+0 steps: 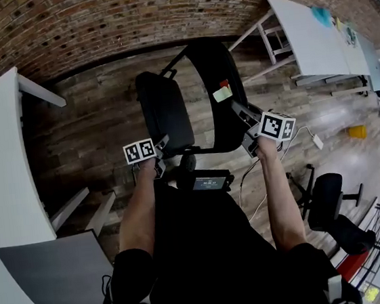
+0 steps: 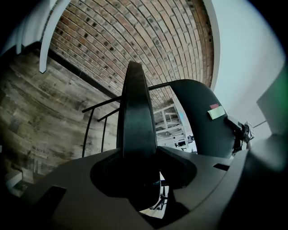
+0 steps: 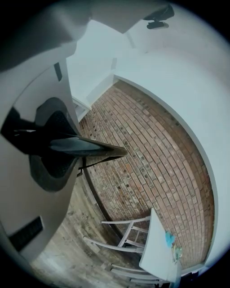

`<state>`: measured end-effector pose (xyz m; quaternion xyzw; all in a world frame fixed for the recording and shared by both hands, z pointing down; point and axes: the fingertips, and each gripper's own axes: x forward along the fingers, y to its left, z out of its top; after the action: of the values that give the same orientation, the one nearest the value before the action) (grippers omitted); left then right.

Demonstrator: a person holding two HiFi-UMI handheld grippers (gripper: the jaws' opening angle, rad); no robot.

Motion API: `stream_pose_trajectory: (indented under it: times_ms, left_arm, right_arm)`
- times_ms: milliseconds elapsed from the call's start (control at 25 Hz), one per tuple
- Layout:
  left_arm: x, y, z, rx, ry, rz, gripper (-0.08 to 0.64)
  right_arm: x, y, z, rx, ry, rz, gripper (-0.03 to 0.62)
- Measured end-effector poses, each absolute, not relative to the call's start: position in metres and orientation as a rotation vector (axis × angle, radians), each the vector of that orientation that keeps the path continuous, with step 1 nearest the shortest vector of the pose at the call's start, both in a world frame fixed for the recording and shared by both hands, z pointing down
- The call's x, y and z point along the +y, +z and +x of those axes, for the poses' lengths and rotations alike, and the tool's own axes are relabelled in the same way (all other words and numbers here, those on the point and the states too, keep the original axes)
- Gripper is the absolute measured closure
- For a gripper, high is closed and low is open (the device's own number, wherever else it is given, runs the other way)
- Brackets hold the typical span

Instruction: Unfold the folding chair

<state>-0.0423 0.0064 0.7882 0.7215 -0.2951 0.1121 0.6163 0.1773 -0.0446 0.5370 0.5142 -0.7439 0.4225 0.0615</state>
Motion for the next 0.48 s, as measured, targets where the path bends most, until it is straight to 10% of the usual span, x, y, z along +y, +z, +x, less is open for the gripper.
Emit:
stream_pose_trajectory:
  times_ms: [480]
  left_arm:
    - [0.008,0.824,-0.070,-0.863,0.432,1.569,0.342]
  right_arm:
    - [-0.044,0.557,0.201,-2.276,1.345,1.543,0.499]
